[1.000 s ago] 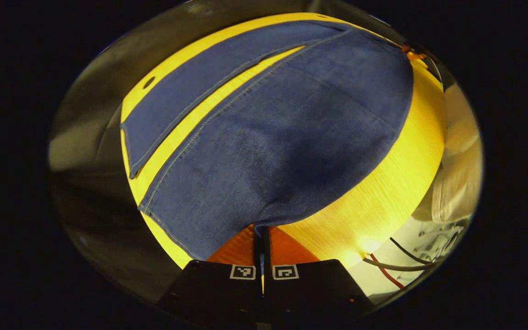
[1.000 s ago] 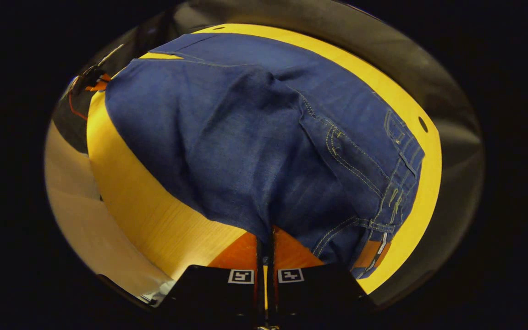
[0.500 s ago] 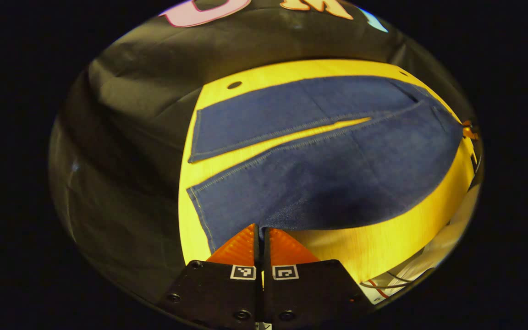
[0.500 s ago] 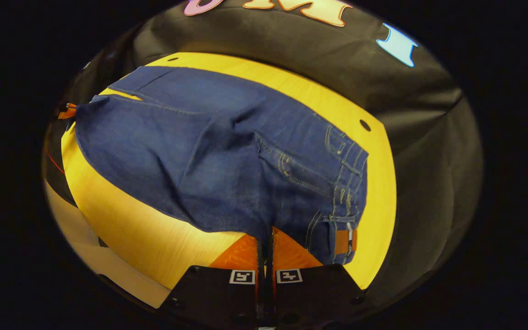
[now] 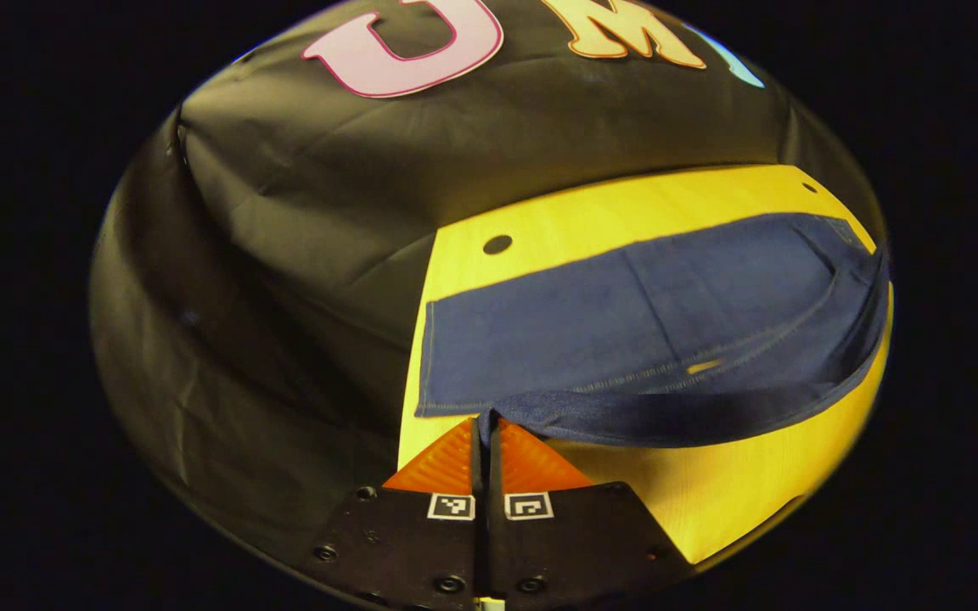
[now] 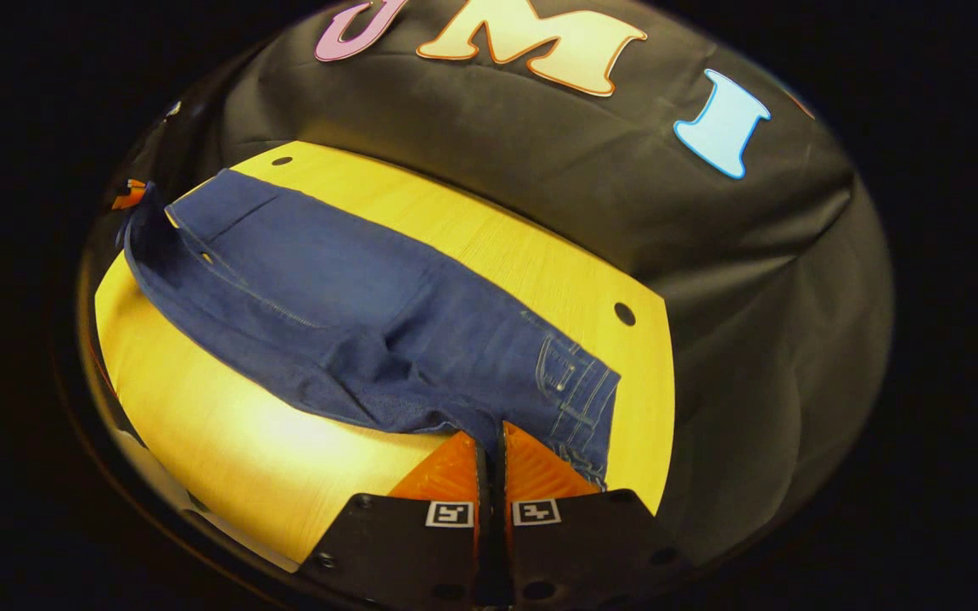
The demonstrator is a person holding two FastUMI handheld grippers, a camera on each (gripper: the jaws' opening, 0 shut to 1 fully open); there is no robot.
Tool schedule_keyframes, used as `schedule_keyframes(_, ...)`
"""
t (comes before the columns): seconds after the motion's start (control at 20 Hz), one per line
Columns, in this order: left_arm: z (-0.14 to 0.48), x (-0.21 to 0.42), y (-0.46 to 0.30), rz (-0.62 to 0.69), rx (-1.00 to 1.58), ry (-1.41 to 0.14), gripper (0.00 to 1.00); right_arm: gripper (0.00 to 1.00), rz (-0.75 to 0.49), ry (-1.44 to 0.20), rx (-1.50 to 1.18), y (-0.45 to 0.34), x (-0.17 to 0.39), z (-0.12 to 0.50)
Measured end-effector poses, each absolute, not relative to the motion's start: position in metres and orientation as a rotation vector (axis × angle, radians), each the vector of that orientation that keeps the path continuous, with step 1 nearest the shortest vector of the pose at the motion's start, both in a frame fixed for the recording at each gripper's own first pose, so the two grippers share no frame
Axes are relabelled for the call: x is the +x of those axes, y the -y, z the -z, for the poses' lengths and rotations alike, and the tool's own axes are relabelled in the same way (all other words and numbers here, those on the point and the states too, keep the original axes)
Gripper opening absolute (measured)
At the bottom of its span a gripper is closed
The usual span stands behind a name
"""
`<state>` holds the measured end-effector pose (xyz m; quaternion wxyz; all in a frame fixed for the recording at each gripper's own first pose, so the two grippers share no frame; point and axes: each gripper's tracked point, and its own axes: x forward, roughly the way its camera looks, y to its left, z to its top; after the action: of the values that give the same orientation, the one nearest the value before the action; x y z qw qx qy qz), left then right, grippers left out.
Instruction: Grasp the waist and the cuffs of the jeans and fold them to make the two legs overlap; first hold the waist and fold one-third of the jeans toward the cuffs, then hold the cuffs and fold the remaining one-third in the same direction to finish folding.
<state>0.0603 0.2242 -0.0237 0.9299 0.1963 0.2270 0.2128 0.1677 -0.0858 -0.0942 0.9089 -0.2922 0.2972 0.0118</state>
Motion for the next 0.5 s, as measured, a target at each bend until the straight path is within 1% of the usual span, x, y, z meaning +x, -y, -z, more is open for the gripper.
schedule_keyframes(0.2,0.006,0.110,-0.232,-0.508,0.340,-0.416,0.00,0.03,0.001,-0.581,-0.585,0.089,0.220,0.081)
schedule_keyframes(0.3,-0.003,0.139,-0.241,-0.551,0.330,-0.391,0.00,0.02,0.034,-0.560,-0.519,0.087,0.257,0.077)
schedule_keyframes(0.4,-0.003,0.169,-0.251,-0.590,0.299,-0.380,0.00,0.02,0.066,-0.557,-0.458,0.089,0.297,0.084)
schedule_keyframes(0.5,0.007,0.195,-0.262,-0.623,0.294,-0.395,0.00,0.02,0.069,-0.579,-0.451,0.088,0.332,0.109)
